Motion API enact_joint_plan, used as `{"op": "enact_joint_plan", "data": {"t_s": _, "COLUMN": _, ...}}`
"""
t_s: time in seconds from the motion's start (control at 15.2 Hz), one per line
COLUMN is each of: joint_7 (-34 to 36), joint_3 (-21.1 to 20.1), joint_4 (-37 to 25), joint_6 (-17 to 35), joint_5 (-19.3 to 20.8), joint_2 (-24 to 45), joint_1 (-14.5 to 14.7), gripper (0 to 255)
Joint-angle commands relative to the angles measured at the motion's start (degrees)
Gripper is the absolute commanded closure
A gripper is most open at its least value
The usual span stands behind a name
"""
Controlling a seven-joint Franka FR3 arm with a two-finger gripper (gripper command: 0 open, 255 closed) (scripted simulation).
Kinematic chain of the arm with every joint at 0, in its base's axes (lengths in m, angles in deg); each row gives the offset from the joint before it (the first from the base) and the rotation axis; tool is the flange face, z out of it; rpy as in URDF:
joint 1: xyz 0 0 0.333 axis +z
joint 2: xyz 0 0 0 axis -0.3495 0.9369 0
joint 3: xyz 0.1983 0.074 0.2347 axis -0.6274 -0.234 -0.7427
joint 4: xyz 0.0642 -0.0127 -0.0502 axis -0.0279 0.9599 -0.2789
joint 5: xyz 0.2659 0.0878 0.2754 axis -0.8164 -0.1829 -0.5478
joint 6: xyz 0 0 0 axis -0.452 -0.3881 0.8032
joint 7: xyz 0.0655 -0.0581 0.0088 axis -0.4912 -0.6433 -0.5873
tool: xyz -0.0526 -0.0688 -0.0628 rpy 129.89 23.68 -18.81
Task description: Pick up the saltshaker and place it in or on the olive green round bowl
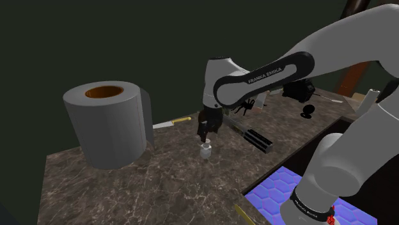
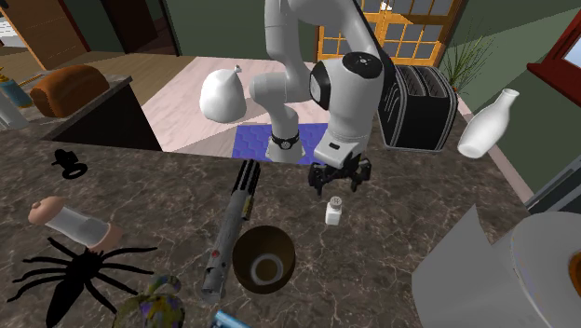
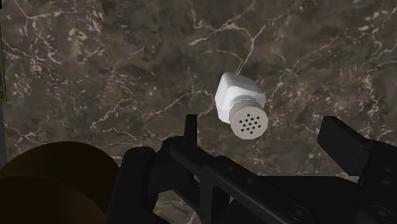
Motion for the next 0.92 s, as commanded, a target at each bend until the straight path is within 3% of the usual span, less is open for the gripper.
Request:
{"op": "enact_joint_plan", "data": {"t_s": 0.0, "joint_7": 0.20, "joint_3": -0.22, "joint_4": 0.71, "joint_6": 2.04, "joint_5": 0.09, "joint_2": 1.35, "joint_1": -0.01, "gripper": 0}}
{"op": "enact_joint_plan", "data": {"t_s": 0.26, "joint_7": 0.45, "joint_3": -0.52, "joint_4": 2.55, "joint_6": 6.00, "joint_5": 0.33, "joint_2": 3.49, "joint_1": -0.08, "gripper": 0}}
{"op": "enact_joint_plan", "data": {"t_s": 0.79, "joint_7": 0.45, "joint_3": -0.52, "joint_4": 2.55, "joint_6": 5.99, "joint_5": 0.33, "joint_2": 3.49, "joint_1": -0.08, "gripper": 0}}
{"op": "enact_joint_plan", "data": {"t_s": 0.86, "joint_7": 0.45, "joint_3": -0.52, "joint_4": 2.55, "joint_6": 5.99, "joint_5": 0.33, "joint_2": 3.49, "joint_1": -0.08, "gripper": 255}}
